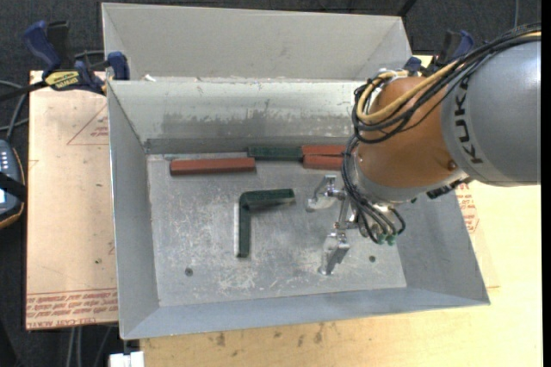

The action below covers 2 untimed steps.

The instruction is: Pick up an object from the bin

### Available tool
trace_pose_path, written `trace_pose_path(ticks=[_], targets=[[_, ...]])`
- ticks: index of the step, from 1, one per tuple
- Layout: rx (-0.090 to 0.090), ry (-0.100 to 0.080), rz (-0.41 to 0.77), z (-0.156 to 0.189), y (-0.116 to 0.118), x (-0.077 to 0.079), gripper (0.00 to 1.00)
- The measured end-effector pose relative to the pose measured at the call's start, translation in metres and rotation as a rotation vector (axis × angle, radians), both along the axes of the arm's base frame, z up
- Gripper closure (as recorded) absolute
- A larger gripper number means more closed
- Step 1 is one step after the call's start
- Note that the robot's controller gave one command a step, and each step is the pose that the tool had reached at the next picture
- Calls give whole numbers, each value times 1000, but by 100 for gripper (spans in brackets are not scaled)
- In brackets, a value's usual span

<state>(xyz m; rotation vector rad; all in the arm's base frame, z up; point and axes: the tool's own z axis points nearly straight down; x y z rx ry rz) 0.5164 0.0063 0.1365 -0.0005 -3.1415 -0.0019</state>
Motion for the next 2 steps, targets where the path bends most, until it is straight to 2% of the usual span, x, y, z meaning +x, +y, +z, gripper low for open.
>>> trace_pose_path(ticks=[1, 2], targets=[[-1, -8, 12, -28, 35, 38, 0], [4, -20, 14, -58, 93, 38, 100]])
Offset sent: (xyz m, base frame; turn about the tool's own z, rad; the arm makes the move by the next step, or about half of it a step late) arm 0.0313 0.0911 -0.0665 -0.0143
